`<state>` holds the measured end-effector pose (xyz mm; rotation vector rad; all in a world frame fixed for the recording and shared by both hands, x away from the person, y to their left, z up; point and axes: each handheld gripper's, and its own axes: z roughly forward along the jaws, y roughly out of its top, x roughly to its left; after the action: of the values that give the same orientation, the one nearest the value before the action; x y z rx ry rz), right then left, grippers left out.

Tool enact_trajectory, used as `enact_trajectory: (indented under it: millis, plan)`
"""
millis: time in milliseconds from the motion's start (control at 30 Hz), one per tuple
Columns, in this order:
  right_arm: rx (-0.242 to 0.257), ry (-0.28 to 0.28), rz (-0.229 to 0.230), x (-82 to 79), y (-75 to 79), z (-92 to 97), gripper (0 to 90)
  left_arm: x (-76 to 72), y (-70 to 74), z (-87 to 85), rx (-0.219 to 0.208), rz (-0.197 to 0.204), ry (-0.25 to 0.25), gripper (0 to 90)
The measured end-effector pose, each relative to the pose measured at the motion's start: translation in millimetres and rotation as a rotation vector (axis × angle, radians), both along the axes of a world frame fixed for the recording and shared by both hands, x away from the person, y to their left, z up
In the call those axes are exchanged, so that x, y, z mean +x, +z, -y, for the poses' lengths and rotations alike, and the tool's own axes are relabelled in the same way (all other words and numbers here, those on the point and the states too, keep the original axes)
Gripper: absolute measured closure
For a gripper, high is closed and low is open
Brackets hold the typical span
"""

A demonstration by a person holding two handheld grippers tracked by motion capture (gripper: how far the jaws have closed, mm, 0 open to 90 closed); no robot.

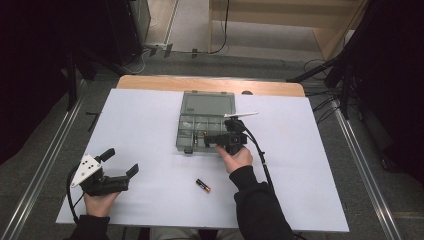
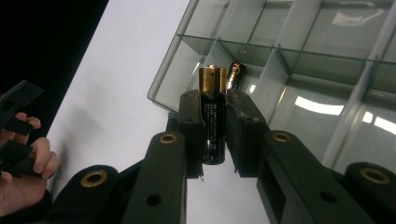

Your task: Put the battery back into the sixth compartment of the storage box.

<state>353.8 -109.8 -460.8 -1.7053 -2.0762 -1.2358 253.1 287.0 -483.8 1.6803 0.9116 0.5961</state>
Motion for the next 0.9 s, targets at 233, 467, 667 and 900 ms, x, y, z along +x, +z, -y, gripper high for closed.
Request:
enact_trajectory:
  millis: [233,467,667,900]
  plan:
    - [0.038,-0.061,-0.014,3.2,-3.5,-3.5,77.9,0.1,0.1,-0.2,0.0,0.001,0.002,0.0]
    - [0.117,-0.082,-0.035,5.1,-5.0,-7.6,77.9,0.1,0.1,-0.2,0.0,0.001,0.001,0.0]
    - [0.142,-0.116,-0.061,11.9,-13.3,-9.7,77.9,0.2,0.1,-0.5,-0.001,0.001,0.001,0.0]
    - [0.149,-0.147,-0.056,12.6,-15.7,-14.1,68.2,0.3,-0.2,0.1,-0.003,0.001,-0.002,0.0]
